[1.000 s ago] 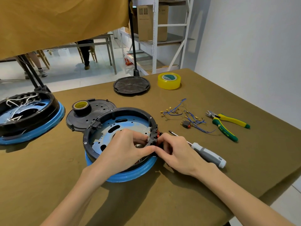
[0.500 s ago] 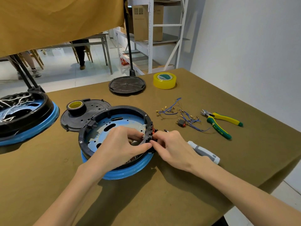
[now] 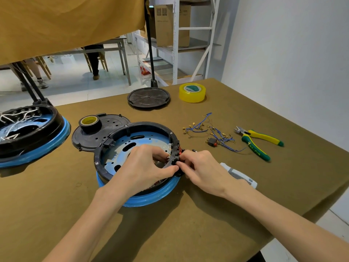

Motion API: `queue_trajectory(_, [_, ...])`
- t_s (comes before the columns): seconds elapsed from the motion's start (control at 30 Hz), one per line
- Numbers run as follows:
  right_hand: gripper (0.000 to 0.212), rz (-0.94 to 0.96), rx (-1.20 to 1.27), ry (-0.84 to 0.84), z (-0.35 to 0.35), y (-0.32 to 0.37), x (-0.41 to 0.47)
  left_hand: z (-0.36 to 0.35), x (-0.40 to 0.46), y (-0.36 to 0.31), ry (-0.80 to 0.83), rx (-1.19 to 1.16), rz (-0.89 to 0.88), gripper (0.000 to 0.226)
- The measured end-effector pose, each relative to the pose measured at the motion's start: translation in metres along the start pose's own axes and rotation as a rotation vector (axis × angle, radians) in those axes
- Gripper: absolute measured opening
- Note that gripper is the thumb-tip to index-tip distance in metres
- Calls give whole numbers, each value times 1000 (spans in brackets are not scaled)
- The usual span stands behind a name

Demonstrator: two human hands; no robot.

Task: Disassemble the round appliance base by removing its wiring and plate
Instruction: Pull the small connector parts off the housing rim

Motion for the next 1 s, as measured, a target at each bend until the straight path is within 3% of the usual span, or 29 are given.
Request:
queue_trajectory(0.1, [18, -56, 29, -24, -1, -3, -4, 2, -2, -1, -45, 33, 6, 36])
queue_trajectory(0.3, [25, -149, -26, -42, -7, -1, -4, -1, -5, -6, -36, -46, -30, 16])
queue_trajectory(0.47, [9, -113, 5, -63, -1, 1, 0, -3, -6, -6, -26, -72, -25, 19])
queue_trajectory(1.0, [11, 20, 95, -81, 2, 0, 0, -2, -5, -5, -38, -59, 6, 32])
Point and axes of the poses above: each hand's wrist, its own x-axis towards the middle knuckle, its own z-axis out of the back of the hand, y = z × x, the point moved 7 cm from there along x, towards the middle knuckle, and after that the axes turned 11 degrees about y, right-handed, at the moved point
